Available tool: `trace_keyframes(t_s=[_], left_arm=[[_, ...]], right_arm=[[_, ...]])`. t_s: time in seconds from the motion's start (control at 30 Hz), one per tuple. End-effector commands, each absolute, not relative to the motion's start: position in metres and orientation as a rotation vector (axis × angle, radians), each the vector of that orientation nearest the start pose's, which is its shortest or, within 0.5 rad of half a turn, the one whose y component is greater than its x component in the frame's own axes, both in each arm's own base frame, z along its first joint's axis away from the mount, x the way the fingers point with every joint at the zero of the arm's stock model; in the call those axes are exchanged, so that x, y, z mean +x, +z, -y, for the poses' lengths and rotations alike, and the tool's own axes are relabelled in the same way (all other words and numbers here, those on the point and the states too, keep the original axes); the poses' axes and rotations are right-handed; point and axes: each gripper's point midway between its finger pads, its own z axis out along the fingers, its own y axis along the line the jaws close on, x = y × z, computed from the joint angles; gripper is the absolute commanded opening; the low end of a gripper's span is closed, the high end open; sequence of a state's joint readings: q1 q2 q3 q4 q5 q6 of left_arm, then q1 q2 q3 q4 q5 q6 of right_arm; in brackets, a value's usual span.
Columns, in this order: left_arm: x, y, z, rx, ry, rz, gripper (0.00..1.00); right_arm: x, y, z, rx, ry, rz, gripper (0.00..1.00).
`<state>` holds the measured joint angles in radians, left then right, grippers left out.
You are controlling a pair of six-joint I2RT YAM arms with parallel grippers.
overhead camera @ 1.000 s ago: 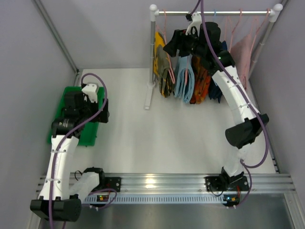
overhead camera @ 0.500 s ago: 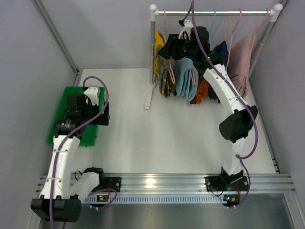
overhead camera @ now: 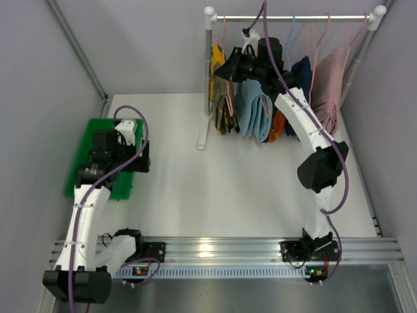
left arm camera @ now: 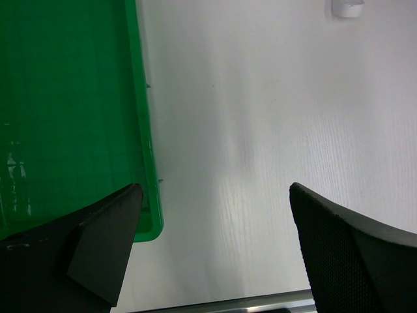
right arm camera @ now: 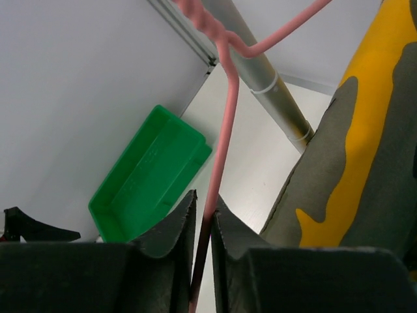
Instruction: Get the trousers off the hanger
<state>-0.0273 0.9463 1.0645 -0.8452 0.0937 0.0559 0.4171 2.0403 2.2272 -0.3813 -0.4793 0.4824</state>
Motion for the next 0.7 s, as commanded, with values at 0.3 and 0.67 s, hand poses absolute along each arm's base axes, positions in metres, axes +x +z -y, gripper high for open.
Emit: trace_keyframes(t_s=[0.3, 0.67], left_arm=[[0.267, 0.222, 0.026, 0.145, -0.128, -2.256, 0.99], [0.269, 0.213, 0.029, 0.169, -0.148, -2.303, 0.99]], right_arm=[[0.475, 0.462, -0.329, -0.344, 1.317, -1.556, 0.0], [0.463, 0.529, -0.301, -0.27, 1.348, -1.377, 0.0]])
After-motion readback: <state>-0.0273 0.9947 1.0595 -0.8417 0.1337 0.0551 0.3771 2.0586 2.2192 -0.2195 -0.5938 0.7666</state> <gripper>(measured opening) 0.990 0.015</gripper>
